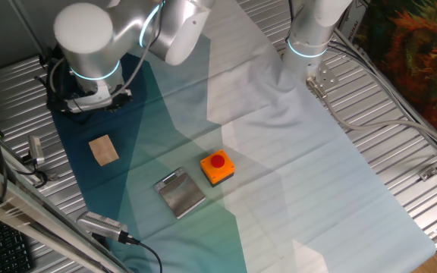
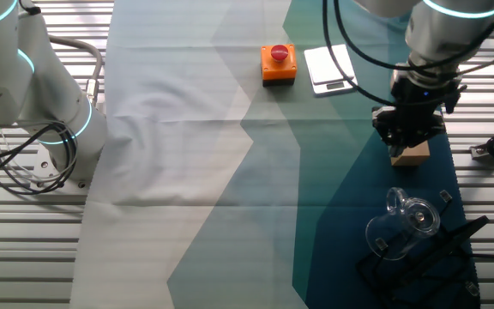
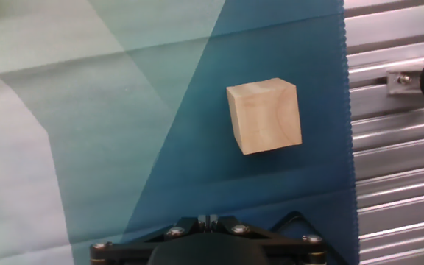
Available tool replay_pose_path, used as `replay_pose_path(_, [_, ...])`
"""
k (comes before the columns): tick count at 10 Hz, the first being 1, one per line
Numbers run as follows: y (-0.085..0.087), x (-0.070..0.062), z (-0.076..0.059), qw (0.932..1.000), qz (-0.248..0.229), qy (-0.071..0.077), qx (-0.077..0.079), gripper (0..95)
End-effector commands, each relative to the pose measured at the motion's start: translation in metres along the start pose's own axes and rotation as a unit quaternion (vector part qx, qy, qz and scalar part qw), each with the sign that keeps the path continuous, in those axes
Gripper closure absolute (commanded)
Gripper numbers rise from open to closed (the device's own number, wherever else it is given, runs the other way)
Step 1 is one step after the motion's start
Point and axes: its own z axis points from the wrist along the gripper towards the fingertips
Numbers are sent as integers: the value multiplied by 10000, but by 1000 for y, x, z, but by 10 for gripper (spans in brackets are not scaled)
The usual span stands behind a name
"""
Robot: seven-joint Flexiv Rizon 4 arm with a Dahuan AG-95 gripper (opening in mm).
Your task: Take the cup off the cup rack
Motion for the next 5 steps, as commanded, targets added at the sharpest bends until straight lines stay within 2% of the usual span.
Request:
replay_pose_path(1, [-2, -2, 0, 9996, -47, 177, -202, 950])
replay_pose_path(2, [-2, -2, 0, 9995, 3, 238, -202, 950])
replay_pose_path(4, [-2, -2, 0, 9992, 231, 266, -193, 950])
replay_pose_path(5, [-2, -2, 0, 9993, 222, 230, -180, 950])
